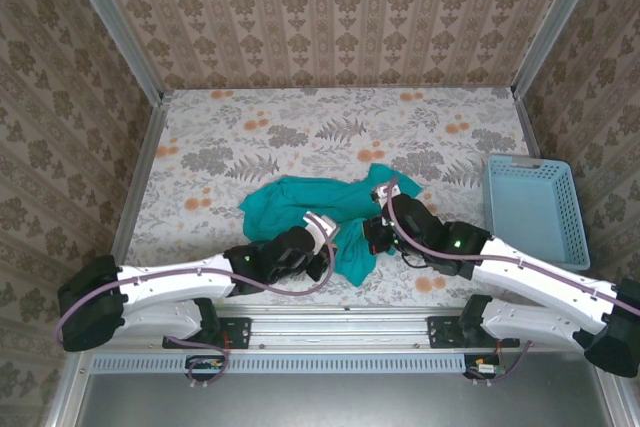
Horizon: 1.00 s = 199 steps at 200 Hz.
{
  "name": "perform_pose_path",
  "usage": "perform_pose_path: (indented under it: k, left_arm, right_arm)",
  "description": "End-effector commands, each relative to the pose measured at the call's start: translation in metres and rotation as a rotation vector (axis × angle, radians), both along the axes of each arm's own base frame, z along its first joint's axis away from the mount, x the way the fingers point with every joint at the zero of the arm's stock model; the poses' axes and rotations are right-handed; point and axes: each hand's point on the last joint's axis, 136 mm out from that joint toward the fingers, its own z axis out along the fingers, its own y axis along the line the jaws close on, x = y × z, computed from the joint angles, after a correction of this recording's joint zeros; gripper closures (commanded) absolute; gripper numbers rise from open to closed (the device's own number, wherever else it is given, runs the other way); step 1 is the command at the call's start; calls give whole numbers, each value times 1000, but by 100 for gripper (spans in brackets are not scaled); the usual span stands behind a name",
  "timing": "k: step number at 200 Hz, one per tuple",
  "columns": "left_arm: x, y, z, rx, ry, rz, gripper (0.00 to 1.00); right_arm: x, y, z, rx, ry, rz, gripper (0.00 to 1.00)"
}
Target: Fold the inside-out t-shirt
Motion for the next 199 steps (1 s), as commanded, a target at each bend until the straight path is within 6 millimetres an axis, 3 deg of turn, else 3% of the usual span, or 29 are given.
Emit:
perform_pose_path:
  k: [1,26,41,90,97,129,164,192,199]
  left_arm:
    - [-5,-16,25,-69,-26,-44,74]
    - [-4,-26,20,-63,-11,-51,62]
    - [2,-28,13,-34,-11,-29,61]
    - [23,-2,-8,44,1,82,99]
    - [23,2,-7,30,8,91,100]
    - [18,9,-1,-73,42,64,100]
    - [6,-3,0,-98,80,-36,100]
    - [3,-7,-4,-96,88,-57,100]
    - [3,-8,-4,-94,91,-60,100]
  right_arm:
    - [-7,6,7,-14,19,57,100]
    - [-11,19,15,30,6,97,100]
    - [-12,22,17,30,-1,104,100]
    - [-5,-4,12,-74,-38,36,100]
    - [-3,-12,8,-115,-37,27,100]
    - [20,-37,-3,-307,-73,-33,100]
    - [55,-36,-6,-447,-132,-47,100]
    - [79,-29,-3,-447,-150,-62,100]
    - [81,-26,-4,-428,-134,-58,96]
